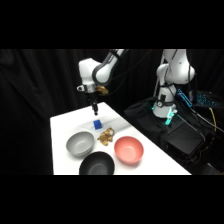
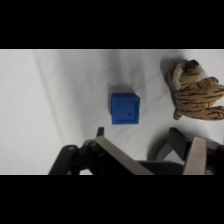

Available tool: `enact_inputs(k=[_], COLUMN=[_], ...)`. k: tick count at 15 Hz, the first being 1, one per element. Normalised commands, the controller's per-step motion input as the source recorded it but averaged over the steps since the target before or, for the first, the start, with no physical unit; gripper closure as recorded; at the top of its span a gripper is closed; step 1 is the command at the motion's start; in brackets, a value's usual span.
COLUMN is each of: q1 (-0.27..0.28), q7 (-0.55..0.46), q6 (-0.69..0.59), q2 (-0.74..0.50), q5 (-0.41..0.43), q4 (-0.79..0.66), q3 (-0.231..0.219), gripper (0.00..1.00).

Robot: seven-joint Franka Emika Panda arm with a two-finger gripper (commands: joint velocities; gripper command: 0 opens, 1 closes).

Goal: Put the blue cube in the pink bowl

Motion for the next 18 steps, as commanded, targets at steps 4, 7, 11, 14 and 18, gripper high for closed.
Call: enact_inputs(k=[4,7,11,14,18], q1=[-0.135,-0.133,-0.096,-0.071,-0.08], q7=[-0.14,-0.13,-0.04,0.04,0.04], q6=[0.19,0.21,0.24,0.27,0.25], q2=[0.17,0.15,0.16,0.17,0.12], q5=[0.163,0.187,0.123,0.049,0.026], q4=[0.07,0.04,0.05,0.06,0.06], q3=[0.133,0.146,0.104,0.067,0.08], gripper=[0.0,0.0,0.0,0.0,0.0])
